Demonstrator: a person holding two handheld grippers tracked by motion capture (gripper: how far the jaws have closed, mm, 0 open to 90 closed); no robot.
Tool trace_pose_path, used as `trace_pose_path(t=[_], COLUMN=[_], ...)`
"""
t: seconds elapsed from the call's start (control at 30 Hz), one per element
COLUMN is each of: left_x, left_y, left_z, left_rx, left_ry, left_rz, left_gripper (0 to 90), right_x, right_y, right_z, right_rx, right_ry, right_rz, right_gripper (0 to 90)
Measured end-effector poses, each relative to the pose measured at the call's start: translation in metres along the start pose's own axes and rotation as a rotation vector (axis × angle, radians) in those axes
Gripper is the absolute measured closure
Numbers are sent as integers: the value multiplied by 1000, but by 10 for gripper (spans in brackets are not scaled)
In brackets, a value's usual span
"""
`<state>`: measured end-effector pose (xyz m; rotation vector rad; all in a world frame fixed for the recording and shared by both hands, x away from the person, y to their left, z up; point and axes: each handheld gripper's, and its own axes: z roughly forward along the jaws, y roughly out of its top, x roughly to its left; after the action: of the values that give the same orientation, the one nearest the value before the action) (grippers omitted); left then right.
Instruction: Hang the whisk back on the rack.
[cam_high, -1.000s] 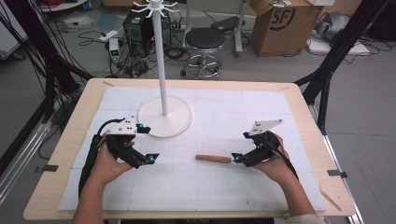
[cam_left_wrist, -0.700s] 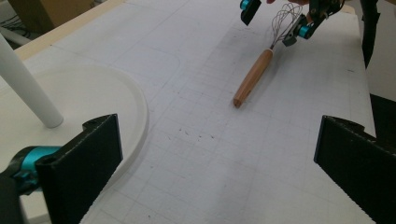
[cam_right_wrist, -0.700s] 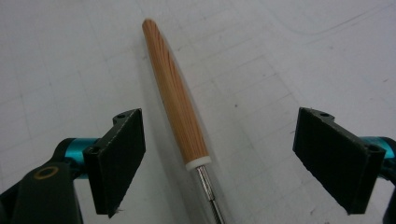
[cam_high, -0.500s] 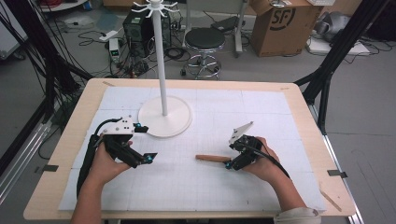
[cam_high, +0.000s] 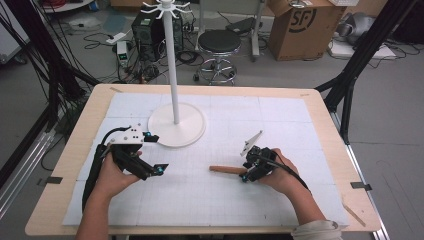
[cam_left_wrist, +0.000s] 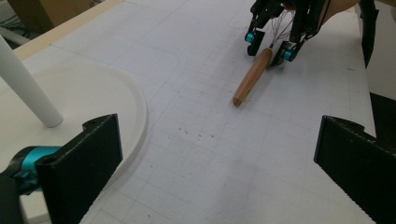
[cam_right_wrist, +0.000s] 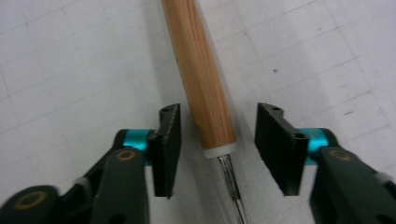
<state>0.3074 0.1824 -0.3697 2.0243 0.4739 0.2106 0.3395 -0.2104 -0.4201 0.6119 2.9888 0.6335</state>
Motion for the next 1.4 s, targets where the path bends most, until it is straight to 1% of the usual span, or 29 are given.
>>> trace_pose_path(t=[0.1, 0.17, 0.27, 0.37, 0.53, 0.7, 0.73, 0.77, 0.8, 0.83, 0.87, 0.9, 0.97, 1.07, 1.1, 1.17, 1.2, 1.23, 1.27, 1.3, 1.33, 1.37, 1.4], left_x=[0, 0, 0, -1, -1, -1, -1, -1, -1, -1, -1, -1, 0, 0, 0, -1, -1, -1, -1, -1, -1, -1, -1], left_y=[0, 0, 0, 0, 1, 1, 1, 1, 1, 1, 1, 0, 0, 0, 1, 1, 1, 1, 1, 1, 1, 1, 1], left_z=[1, 2, 2, 2, 2, 2, 2, 1, 1, 1, 0, 0, 0, -1, -1, -1, -1, -1, -1, -1, -1, -1, -1], left_rx=[3, 5, 6, 5, 8, 4, 5, 4, 0, 0, 2, 0, -1, -2, -3, -5, -6, -7, -7, -7, -8, -7, -7], left_ry=[-5, -4, -6, -3, -4, -6, -6, -4, -4, -4, -1, -2, -2, 0, -1, 0, 0, 0, 0, 0, 0, 0, 0], left_rz=[6, 5, 7, 5, 9, 8, 9, 8, 8, 8, 8, 7, 5, 6, 7, 7, 8, 9, 9, 9, 9, 9, 9], left_gripper=[16, 16, 16, 16, 16, 16, 16, 16, 16, 16, 16, 16, 16, 16, 16, 16, 16, 16, 16, 16, 16, 16, 16], right_x=[0, 0, 2, 4, 9, 11, 11, 11, 10, 9, 9, 8, 7, 6, 6, 6, 5, 5, 5, 5, 4, 4, 4], right_y=[1, 1, 2, 4, 6, 8, 8, 8, 8, 7, 7, 7, 8, 10, 10, 10, 12, 12, 13, 16, 17, 17, 21], right_z=[0, 0, -1, -1, 0, 0, 0, 0, -1, -1, -1, -6, -14, -26, -26, -33, -40, -40, -43, -50, -53, -53, -60], right_rx=[7, 10, 25, 39, 49, 67, 65, 62, 67, 54, 54, 15, -55, -145, -145, -189, -224, -224, -248, -291, -313, -313, -353], right_ry=[-16, -17, -17, -25, -44, -58, -58, -61, -54, -51, -51, -42, -26, -25, -25, -19, -10, -10, -3, 3, 8, 8, 21], right_rz=[2, 3, -4, -13, -55, -56, -62, -58, -48, -49, -49, -32, -13, -12, -12, -3, -2, -2, -2, -3, -8, -8, -4], right_gripper=[574, 595, 671, 682, 716, 731, 734, 734, 736, 736, 736, 737, 737, 737, 737, 737, 737, 737, 737, 738, 738, 738, 737])
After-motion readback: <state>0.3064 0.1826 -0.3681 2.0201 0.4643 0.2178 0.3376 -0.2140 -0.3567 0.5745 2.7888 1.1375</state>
